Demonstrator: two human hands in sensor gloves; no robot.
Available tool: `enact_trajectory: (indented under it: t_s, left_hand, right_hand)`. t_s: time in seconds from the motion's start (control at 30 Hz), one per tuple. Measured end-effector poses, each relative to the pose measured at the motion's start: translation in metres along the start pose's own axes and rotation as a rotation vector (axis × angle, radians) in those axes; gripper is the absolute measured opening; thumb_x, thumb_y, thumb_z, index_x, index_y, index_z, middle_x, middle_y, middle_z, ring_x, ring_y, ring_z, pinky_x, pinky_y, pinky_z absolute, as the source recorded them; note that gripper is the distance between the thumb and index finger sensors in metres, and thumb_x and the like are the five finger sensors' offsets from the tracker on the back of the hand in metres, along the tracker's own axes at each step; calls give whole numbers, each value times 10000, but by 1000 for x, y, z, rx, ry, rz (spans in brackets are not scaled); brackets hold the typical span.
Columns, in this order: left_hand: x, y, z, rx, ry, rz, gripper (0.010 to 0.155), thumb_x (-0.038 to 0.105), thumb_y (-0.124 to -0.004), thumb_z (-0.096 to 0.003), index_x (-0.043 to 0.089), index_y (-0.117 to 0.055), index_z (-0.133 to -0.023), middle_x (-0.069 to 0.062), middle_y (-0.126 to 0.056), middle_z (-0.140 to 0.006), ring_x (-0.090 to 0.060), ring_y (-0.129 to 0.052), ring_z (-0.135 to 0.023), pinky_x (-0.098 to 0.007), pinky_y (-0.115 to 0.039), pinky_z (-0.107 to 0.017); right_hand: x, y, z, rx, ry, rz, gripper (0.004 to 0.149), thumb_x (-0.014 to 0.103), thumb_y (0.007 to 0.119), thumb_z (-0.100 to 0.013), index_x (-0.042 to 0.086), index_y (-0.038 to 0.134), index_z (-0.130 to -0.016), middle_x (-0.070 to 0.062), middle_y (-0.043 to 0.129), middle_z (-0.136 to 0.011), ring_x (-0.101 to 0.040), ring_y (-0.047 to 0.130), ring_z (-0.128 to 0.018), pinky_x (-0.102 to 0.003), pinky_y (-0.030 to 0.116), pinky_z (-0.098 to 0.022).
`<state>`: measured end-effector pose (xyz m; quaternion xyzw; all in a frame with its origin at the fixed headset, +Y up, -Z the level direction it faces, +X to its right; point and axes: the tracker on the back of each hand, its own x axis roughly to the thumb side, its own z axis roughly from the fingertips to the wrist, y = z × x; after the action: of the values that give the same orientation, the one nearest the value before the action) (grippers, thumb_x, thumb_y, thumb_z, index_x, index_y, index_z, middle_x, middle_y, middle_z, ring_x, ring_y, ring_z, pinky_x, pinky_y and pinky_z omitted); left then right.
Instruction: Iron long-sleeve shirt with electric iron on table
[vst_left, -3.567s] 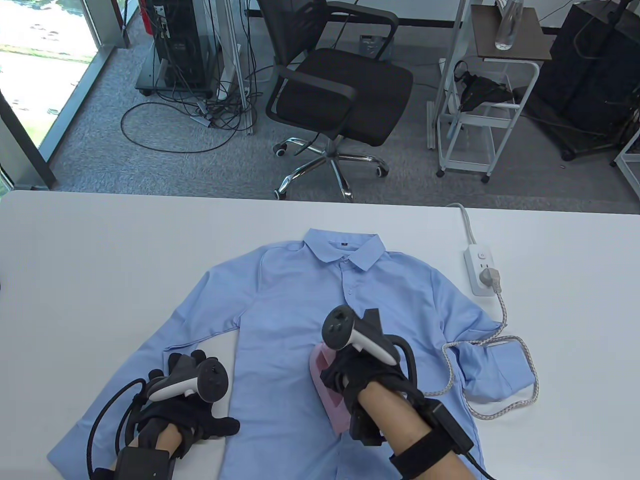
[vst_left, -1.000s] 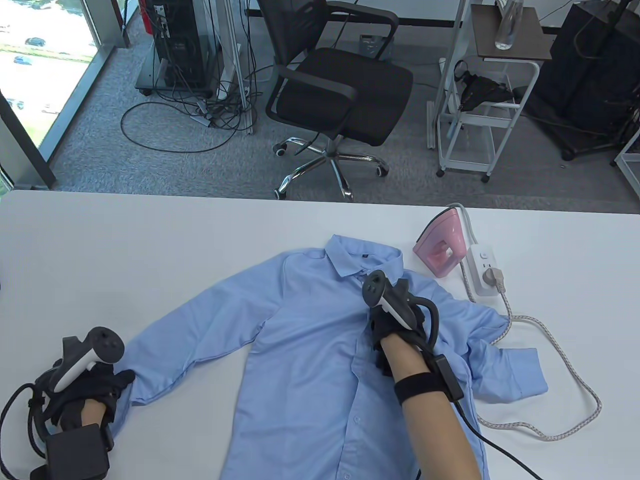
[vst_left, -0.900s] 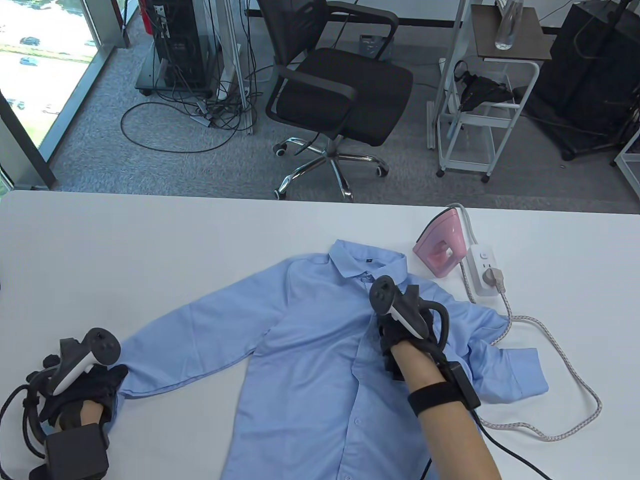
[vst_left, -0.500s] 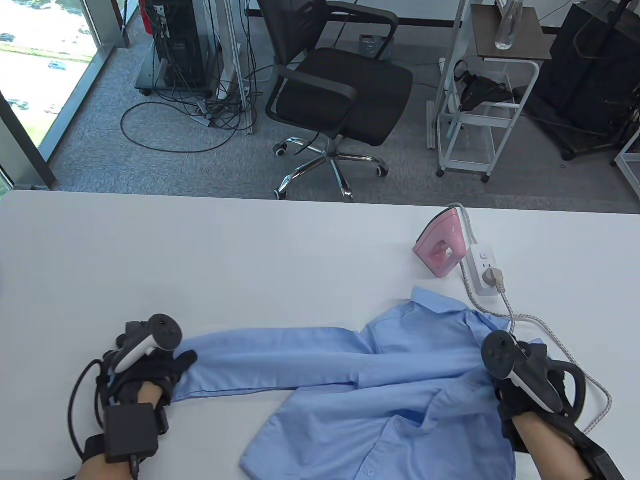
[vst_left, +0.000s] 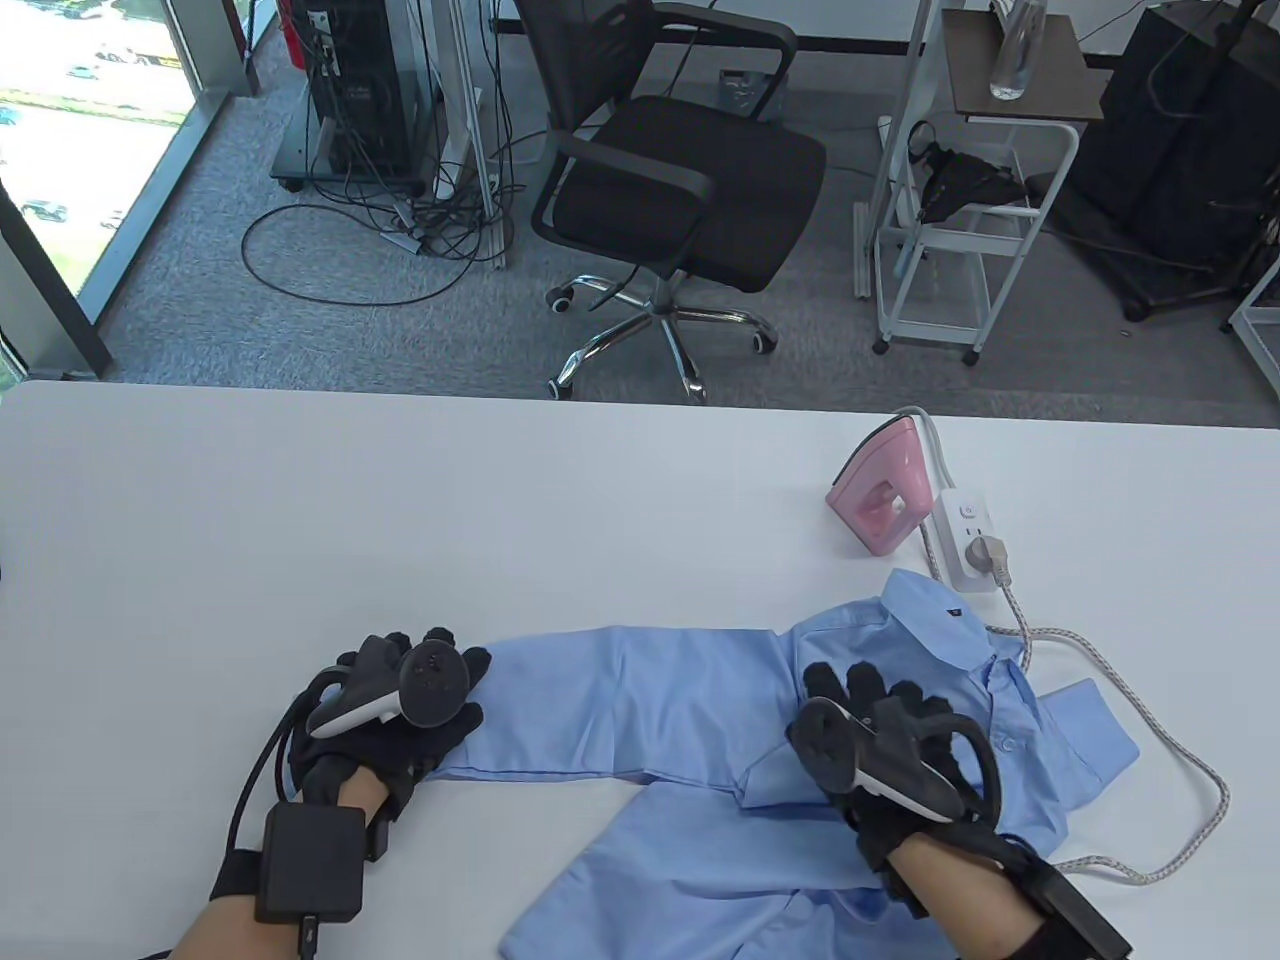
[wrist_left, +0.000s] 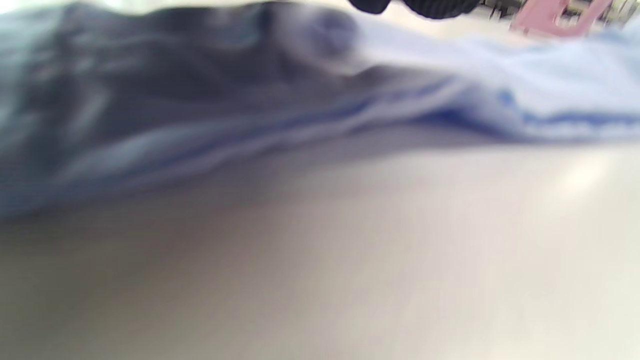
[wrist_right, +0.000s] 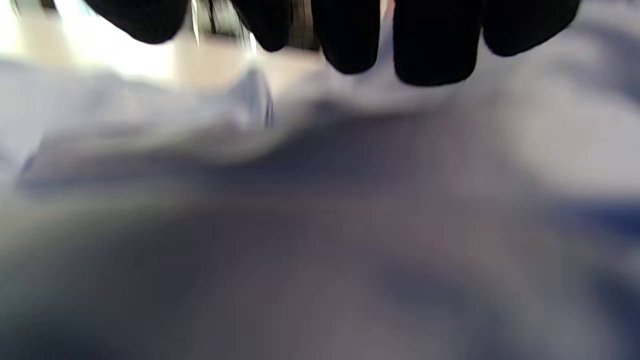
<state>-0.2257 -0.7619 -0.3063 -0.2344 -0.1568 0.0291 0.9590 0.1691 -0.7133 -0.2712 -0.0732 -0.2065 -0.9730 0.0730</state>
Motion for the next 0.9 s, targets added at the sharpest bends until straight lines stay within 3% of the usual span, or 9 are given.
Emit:
enact_trajectory:
  t_s: [0.07,0.1,0.23,0.3,0.43,0.53,0.63,0.7,0.9]
  left_hand:
    - [-10,-8,1,-67,61,-28,695,527,-511,-591,256,-289,-1190,-229,-225,-1225,-688,-383,-1029,-867,-347,-620]
    - [-16,-9,-1,-75,87,-17,711,537,-499,-592,259,-236,-1191,-228,-176,-1223,-695,-349,-1029,-870,-332,-620]
    - [-28,-5,-19,-44,224,35,747,544,-483,-582,234,-167,-1184,-207,-112,-1212,-696,-258,-1025,-869,-254,-620]
    - [-26,-1,-25,-13,274,13,782,546,-480,-575,168,-163,-1182,-254,-113,-1199,-700,-250,-1018,-871,-246,-611]
    - [-17,2,-21,35,205,35,806,562,-475,-575,157,-143,-1188,-274,-102,-1200,-723,-259,-1008,-878,-263,-605]
    - [-21,-6,-24,-113,249,66,848,595,-453,-570,167,-35,-1171,-308,-2,-1165,-761,-226,-984,-887,-274,-597]
    - [-27,-10,-27,-136,263,116,863,607,-412,-559,162,36,-1146,-305,82,-1131,-764,-118,-956,-891,-246,-592]
    - [-31,-11,-27,-137,273,95,864,613,-406,-554,155,21,-1150,-306,58,-1139,-763,-146,-961,-891,-262,-593]
    - [-34,-9,-33,-178,199,116,865,627,-420,-550,195,51,-1132,-265,111,-1122,-725,-63,-962,-885,-199,-596]
  right_hand:
    - [-4,23,-28,203,42,-14,724,626,492,-600,241,267,-1170,-307,379,-1206,-722,538,-952,-820,567,-620]
    - [-11,27,-43,196,100,-4,749,638,447,-590,245,124,-1138,-292,219,-1209,-710,462,-968,-804,530,-644]
    - [-34,19,-83,32,143,-152,747,624,452,-562,245,127,-1117,-223,111,-1186,-575,270,-1043,-726,384,-713]
    - [-24,7,-71,-72,83,-209,775,611,447,-572,175,126,-1126,-272,90,-1171,-637,260,-1015,-773,389,-687]
    - [19,1,-20,-362,-139,36,897,669,476,-562,51,190,-1145,-367,225,-1179,-716,354,-985,-816,440,-653]
    - [42,22,-12,-206,-164,126,959,696,489,-553,30,111,-1132,-367,145,-1181,-715,275,-1000,-836,388,-659]
    - [25,40,-19,190,-88,118,1014,717,358,-501,-21,-85,-1037,-392,-71,-1087,-704,104,-956,-838,287,-648]
    - [-4,46,-4,265,-50,-45,1125,714,569,-461,-6,-85,-1026,-363,-144,-1058,-689,-22,-925,-851,173,-625]
    - [-52,54,42,384,15,109,1202,649,752,-420,-51,-5,-1038,-393,-113,-1042,-699,8,-911,-825,171,-626]
